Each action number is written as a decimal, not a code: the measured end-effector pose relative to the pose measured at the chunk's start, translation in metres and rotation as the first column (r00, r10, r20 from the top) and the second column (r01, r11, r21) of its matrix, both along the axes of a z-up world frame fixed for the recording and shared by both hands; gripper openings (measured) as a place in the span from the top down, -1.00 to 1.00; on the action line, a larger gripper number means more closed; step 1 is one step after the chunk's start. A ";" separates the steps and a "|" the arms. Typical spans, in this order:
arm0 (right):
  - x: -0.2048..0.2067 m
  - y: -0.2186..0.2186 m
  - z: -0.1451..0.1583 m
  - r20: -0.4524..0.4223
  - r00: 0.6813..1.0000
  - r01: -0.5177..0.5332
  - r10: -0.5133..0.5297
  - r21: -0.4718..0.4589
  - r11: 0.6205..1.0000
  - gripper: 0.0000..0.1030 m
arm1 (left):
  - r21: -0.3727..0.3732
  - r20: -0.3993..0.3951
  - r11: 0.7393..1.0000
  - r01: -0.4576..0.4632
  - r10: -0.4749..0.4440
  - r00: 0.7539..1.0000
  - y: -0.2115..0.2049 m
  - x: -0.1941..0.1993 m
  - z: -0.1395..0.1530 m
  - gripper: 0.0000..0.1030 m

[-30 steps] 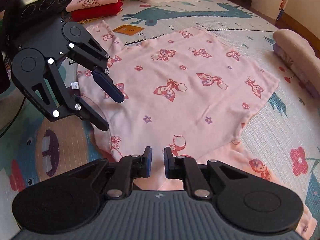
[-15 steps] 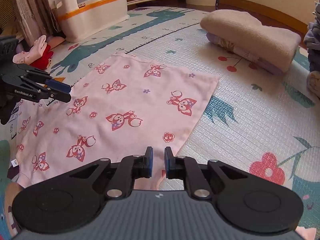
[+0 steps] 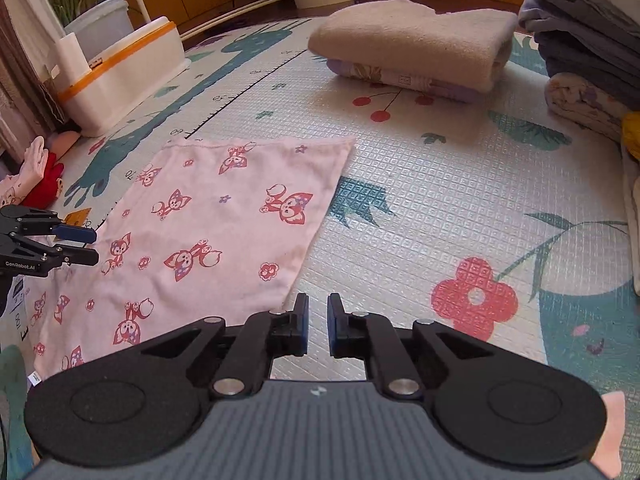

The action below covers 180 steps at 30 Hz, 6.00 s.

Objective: Fold clothes

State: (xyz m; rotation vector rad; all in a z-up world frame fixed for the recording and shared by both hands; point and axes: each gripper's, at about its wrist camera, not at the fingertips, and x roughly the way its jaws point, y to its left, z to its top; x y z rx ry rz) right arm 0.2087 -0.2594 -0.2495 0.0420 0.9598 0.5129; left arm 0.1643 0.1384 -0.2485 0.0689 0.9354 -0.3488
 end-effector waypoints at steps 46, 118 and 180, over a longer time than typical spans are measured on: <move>-0.093 -0.211 -0.051 -0.233 0.699 0.695 -0.676 0.441 0.568 0.91 | 0.191 -0.131 0.922 0.335 -0.315 0.940 -0.257 -0.095 0.068 -0.25; -0.169 0.090 -0.011 0.120 0.956 -0.252 0.268 -0.133 0.958 0.35 | 0.144 0.168 0.972 -0.187 0.162 0.972 -0.122 -0.038 0.150 0.95; -0.180 0.094 -0.012 0.219 0.921 -0.285 0.322 -0.184 0.941 0.43 | 0.179 0.087 0.919 -0.351 0.341 0.936 -0.012 -0.015 0.111 0.99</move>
